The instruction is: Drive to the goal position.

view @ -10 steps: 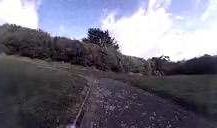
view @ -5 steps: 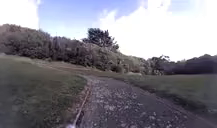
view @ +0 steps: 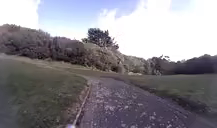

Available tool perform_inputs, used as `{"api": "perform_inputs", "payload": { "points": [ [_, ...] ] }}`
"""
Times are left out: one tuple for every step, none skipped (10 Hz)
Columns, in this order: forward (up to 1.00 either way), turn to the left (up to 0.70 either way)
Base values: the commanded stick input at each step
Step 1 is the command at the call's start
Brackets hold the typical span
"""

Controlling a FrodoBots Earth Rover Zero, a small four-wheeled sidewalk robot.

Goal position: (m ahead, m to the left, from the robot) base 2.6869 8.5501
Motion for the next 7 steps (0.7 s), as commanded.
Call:
{"api": "perform_inputs", "payload": {
  "points": [
    [0.05, 0.0],
    [0.05, 0.0],
    [0.05, 0.0],
    [0.05, 0.0],
    [0.05, 0.0],
    [0.05, 0.0],
    [0.05, 0.0]
  ]
}}
